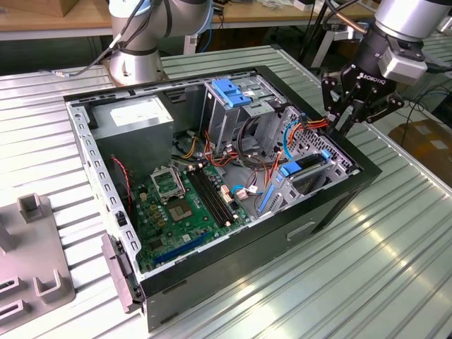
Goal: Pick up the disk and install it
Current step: 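Insert the first disk wire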
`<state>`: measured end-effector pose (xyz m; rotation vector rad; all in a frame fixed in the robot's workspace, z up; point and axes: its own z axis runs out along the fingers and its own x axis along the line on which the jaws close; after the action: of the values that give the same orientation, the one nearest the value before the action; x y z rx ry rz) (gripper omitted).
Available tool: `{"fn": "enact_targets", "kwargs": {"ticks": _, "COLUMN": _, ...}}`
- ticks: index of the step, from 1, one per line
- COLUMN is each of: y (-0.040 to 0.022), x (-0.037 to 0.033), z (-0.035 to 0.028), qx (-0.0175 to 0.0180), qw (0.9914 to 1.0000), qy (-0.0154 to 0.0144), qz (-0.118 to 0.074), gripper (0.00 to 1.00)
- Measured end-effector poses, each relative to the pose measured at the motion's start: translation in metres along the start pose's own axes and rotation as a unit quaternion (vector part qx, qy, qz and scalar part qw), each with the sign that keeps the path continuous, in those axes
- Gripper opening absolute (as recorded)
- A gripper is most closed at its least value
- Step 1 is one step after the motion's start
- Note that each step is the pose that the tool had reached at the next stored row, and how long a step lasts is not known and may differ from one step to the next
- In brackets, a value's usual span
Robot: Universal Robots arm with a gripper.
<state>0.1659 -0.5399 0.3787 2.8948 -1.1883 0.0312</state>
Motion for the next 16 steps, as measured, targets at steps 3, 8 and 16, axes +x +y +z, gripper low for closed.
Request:
{"fn": "enact_targets", "kwargs": {"ticks": 3, "y": -0.0087, "x": -0.0022, "z": -0.0001, "qx": 0.0001, "qw": 0.99999, "qy": 0.0, "qz": -0.004, "gripper": 0.31}}
{"fn": "enact_targets", "kwargs": {"ticks": 8, "y": -0.0159, "x": -0.0062, "z": -0.0002, "qx": 0.0001, "qw": 0.99998, "qy": 0.0, "qz": -0.006, "gripper": 0.31}}
{"fn": "enact_targets", "kwargs": {"ticks": 16, "y": -0.0179, "x": -0.0077, "z": -0.0003, "qx": 0.0001, "qw": 0.99997, "qy": 0.0, "qz": -0.008, "gripper": 0.31}}
